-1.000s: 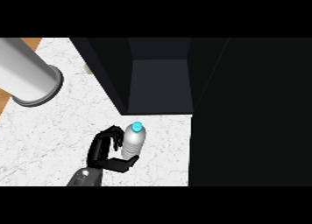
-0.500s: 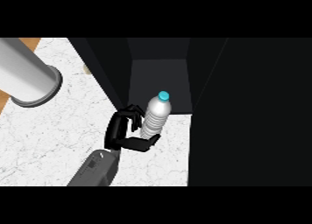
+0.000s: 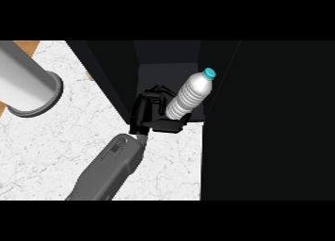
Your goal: Pick up the bottled water, place it into the cabinet and close the cabinet
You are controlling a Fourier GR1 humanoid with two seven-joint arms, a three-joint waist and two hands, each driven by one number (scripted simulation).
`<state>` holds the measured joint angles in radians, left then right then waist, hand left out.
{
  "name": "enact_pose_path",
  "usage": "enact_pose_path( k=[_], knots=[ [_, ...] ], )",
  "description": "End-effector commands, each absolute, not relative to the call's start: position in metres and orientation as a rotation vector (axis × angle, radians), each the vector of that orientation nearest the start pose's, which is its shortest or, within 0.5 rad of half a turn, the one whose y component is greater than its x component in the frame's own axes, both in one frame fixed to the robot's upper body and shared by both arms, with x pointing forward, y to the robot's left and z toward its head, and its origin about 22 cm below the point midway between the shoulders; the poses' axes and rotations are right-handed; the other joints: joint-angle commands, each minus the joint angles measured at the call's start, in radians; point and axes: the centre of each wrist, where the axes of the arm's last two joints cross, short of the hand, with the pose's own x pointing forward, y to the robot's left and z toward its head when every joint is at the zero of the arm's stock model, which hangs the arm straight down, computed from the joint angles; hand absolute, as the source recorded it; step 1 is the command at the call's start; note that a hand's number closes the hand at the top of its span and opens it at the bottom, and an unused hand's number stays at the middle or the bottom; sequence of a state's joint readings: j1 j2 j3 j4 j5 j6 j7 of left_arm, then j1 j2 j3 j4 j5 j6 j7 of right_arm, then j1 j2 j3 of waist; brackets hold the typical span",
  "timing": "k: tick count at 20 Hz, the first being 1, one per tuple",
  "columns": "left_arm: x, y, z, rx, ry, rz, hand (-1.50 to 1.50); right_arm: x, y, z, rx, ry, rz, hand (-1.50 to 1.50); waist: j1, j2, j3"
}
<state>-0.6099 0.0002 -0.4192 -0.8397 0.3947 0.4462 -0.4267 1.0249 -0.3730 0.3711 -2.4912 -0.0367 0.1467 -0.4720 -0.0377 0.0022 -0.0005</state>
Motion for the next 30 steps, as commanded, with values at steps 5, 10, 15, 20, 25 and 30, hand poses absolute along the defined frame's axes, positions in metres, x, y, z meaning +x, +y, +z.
enact_pose_path(
  k=[5,10,15,20,25,30],
  knots=[
    [0.389,0.081,0.021,-0.026,-1.649,-0.003,1.5,0.019,-0.24,0.131,0.309,-1.927,0.159,-1.5,-0.009,0.005,0.0],
    [0.401,0.078,0.026,0.128,-1.658,0.018,1.5,0.017,-0.243,0.138,0.324,-1.93,0.171,-1.5,-0.02,0.009,0.0],
    [0.408,0.082,0.02,0.381,-1.671,-0.047,1.5,0.021,-0.248,0.121,0.31,-1.931,0.184,-1.5,-0.018,0.013,0.001],
    [0.426,0.115,0.024,0.605,-1.647,-0.09,-1.5,0.019,-0.244,0.115,0.331,-1.946,0.19,-1.5,-0.042,0.021,0.0],
    [0.423,0.092,0.023,0.685,-1.659,-0.104,-1.5,0.021,-0.253,0.116,0.329,-1.933,0.224,-1.5,-0.037,0.024,0.0],
    [0.438,0.101,0.053,0.535,-1.768,-0.066,-1.5,0.018,-0.249,0.107,0.35,-1.942,0.221,-1.5,-0.046,0.025,-0.001]
  ],
)
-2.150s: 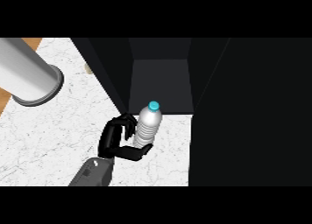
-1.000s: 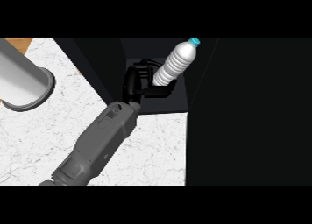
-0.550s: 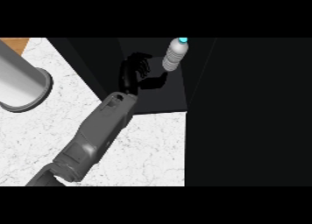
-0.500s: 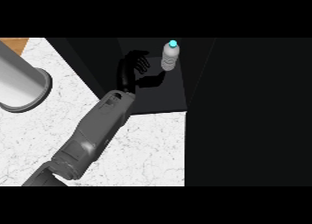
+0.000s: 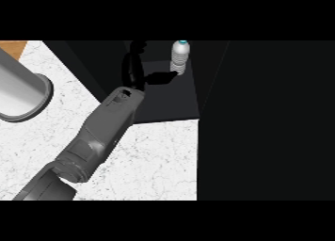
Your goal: Pick up the bottled water, place it into the cabinet and close the cabinet
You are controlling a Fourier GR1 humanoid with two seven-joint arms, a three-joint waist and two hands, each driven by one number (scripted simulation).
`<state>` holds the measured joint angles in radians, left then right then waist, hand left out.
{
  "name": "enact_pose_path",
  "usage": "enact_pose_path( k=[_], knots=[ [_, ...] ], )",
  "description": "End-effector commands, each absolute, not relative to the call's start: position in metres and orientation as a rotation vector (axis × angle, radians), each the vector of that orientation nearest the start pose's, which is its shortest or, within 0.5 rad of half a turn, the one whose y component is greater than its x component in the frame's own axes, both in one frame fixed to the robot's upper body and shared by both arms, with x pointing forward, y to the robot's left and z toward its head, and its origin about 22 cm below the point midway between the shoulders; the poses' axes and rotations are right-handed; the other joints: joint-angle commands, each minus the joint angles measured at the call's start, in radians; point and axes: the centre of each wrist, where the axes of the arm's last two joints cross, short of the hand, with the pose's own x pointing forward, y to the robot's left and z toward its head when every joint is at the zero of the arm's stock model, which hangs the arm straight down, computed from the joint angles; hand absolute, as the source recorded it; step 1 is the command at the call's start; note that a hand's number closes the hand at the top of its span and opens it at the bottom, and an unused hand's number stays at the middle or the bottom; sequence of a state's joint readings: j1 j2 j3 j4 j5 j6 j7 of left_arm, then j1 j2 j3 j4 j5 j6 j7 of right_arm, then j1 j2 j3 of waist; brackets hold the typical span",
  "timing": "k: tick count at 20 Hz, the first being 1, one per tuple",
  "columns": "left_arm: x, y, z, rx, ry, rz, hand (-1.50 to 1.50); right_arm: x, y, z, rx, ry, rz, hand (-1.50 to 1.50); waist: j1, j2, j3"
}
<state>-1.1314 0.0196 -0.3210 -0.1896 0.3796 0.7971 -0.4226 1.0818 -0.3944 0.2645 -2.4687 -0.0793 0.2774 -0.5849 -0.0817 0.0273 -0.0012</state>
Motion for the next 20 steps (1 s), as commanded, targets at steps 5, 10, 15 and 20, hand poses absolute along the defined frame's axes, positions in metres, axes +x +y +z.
enact_pose_path(
  k=[5,10,15,20],
  knots=[
    [0.433,0.08,0.069,0.222,-1.961,0.145,1.5,0.021,-0.248,0.122,0.338,-1.964,0.234,-1.5,0.025,-0.002,-0.003],
    [0.43,0.079,0.061,0.039,-1.955,0.114,1.5,0.021,-0.241,0.133,0.363,-1.947,0.238,-1.5,0.03,-0.012,-0.001],
    [0.421,0.075,0.054,-0.011,-1.942,0.137,1.5,0.022,-0.239,0.134,0.373,-1.961,0.261,-1.5,0.02,-0.019,0.0],
    [0.396,0.07,0.031,-0.229,-1.896,0.091,1.5,0.022,-0.234,0.141,0.356,-1.942,0.299,-1.5,0.029,-0.027,-0.001]
  ],
)
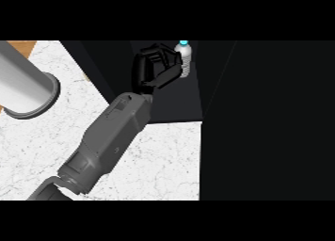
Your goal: Pick up the bottled water, place it into the cabinet and close the cabinet
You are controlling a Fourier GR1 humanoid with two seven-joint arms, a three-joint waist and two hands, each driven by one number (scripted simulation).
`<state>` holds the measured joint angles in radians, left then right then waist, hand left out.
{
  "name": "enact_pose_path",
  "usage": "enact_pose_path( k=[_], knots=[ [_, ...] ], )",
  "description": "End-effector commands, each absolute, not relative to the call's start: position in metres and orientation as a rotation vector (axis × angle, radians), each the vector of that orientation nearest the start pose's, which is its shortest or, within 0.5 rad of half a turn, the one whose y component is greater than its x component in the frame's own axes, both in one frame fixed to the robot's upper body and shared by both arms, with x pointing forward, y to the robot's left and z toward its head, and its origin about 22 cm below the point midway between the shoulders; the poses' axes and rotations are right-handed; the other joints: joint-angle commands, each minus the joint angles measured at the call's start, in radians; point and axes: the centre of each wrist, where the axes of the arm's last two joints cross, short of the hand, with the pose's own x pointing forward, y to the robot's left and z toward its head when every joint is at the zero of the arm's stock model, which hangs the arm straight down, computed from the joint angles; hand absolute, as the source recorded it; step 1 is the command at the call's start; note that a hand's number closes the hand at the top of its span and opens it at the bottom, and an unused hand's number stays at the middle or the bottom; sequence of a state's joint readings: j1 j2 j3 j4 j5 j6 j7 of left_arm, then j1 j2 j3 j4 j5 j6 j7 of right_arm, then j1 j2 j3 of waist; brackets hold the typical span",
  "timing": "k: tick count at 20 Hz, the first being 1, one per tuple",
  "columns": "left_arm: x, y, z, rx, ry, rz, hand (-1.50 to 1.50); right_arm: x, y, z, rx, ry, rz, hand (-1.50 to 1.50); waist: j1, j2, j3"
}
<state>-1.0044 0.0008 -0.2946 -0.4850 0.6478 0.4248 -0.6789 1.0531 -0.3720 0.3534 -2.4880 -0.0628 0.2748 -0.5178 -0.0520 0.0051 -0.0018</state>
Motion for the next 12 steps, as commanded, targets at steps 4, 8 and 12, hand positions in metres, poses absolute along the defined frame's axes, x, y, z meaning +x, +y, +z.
enact_pose_path(
  k=[4,8,12],
  knots=[
    [0.371,0.061,0.019,-0.435,-1.836,0.08,-1.5,0.022,-0.226,0.145,0.346,-1.962,0.259,-1.5,0.02,-0.012,-0.002],
    [0.327,0.049,0.004,-0.559,-1.771,0.09,-1.5,0.02,-0.228,0.14,0.329,-1.943,0.248,-1.5,0.046,-0.02,0.0],
    [0.286,0.054,-0.014,-0.598,-1.718,0.054,-1.5,0.015,-0.221,0.141,0.293,-1.94,0.207,-1.5,0.068,-0.023,0.0]
  ],
)
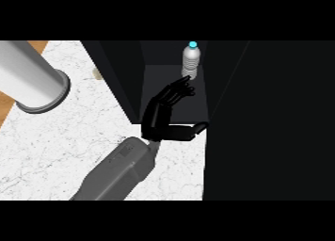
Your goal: Pick up the bottled water, place it into the cabinet and close the cabinet
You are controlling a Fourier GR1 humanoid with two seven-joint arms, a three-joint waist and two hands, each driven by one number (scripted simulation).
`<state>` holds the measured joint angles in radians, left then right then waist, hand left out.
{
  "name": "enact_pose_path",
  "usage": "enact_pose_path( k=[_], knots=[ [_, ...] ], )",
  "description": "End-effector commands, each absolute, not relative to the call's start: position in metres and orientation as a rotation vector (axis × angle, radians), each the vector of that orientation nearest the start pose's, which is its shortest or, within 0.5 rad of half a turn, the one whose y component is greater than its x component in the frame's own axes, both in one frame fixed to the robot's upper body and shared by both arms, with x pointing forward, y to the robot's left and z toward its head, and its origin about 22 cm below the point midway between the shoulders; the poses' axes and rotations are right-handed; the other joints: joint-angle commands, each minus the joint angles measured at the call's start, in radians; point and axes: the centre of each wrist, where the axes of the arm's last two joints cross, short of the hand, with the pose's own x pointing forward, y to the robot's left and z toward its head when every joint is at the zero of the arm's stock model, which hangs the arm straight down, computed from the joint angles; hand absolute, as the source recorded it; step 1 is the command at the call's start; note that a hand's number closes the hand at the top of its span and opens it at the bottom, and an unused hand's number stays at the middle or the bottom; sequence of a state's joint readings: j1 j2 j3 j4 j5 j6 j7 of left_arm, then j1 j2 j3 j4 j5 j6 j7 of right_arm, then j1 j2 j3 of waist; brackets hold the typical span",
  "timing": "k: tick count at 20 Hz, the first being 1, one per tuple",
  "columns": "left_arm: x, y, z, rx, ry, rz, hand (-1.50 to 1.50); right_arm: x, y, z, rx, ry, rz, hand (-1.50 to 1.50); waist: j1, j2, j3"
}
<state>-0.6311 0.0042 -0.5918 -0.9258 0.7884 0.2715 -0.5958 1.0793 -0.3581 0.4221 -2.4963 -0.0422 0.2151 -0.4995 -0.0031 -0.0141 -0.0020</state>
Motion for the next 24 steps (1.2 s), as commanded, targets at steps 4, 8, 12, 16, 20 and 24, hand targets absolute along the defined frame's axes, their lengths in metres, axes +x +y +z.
enact_pose_path(
  k=[4,8,12,16,20,24],
  knots=[
    [0.245,0.075,-0.026,-0.535,-1.742,0.129,-1.5,0.015,-0.224,0.148,0.279,-1.934,0.247,-1.5,0.041,-0.003,0.0],
    [0.213,0.124,-0.035,-0.438,-1.762,0.157,-1.5,0.011,-0.22,0.143,0.287,-1.933,0.268,-1.5,0.029,-0.004,-0.001],
    [0.181,0.159,-0.036,-0.468,-1.756,0.204,-1.5,0.016,-0.226,0.144,0.394,-1.862,0.463,1.5,0.051,0.0,-0.002],
    [0.166,0.191,-0.03,-0.484,-1.767,0.148,-1.5,0.026,-0.229,0.146,0.503,-1.856,0.725,1.5,0.068,-0.004,-0.004],
    [0.142,0.214,-0.028,-0.481,-1.788,0.131,-1.5,0.032,-0.227,0.147,0.561,-1.825,0.861,1.5,0.072,-0.005,-0.005],
    [0.129,0.259,-0.026,-0.433,-1.82,0.115,-1.5,0.033,-0.22,0.164,0.581,-1.869,0.837,1.5,0.077,0.002,-0.009]
  ],
)
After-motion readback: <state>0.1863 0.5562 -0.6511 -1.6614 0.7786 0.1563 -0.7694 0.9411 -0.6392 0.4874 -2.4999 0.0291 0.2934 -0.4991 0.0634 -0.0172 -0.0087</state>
